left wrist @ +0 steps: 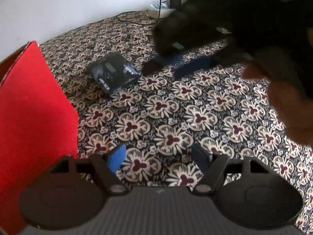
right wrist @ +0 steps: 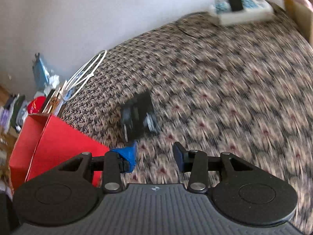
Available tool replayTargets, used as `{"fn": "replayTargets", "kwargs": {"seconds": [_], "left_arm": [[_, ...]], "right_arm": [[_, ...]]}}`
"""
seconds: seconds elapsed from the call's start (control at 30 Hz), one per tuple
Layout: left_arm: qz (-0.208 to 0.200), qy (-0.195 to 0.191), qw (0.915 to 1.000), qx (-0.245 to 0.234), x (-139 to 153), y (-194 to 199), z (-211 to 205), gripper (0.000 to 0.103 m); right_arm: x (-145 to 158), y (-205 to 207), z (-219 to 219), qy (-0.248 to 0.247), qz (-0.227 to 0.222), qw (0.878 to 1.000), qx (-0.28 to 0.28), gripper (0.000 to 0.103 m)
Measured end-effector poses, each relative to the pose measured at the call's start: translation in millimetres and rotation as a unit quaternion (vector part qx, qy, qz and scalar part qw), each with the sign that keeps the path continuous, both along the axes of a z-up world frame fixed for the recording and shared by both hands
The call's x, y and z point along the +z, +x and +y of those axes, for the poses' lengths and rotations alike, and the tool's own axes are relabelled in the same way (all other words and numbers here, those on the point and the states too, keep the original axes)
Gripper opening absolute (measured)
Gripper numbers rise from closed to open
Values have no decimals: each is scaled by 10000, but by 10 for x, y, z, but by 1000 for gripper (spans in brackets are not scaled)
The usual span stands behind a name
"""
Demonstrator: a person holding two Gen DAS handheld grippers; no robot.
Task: Organize rigid objects
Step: 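Move the right gripper toward the small black square case, then grasp the black square case with the right gripper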
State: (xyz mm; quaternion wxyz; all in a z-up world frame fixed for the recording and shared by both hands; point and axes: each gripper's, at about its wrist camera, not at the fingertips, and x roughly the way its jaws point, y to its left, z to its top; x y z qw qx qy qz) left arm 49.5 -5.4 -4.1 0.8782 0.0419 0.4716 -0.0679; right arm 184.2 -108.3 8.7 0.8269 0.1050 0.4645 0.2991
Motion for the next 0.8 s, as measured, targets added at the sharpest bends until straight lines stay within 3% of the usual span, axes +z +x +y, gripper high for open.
{"fn": "replayTargets", "kwargs": {"seconds": [0.2,0.43,0.6,0.8], "left_arm": [[-100,-151,9998,114,-17,57,62,75],[-214,-134,9997,70,-37,43,70,77],[-265,-116,9996,-5,-41,3,103,78],[-347,-93,9992,-157,-30,0,93,79]], "right_arm": [[78,424,559,-312,-485,9967,574,25],[-105,788,1175,-1048,-955,9849,994,25],[-178,825,1220,-1257,-814,9781,1445,25],[-143,584,887,-1178,-526,9728,1924,25]]}}
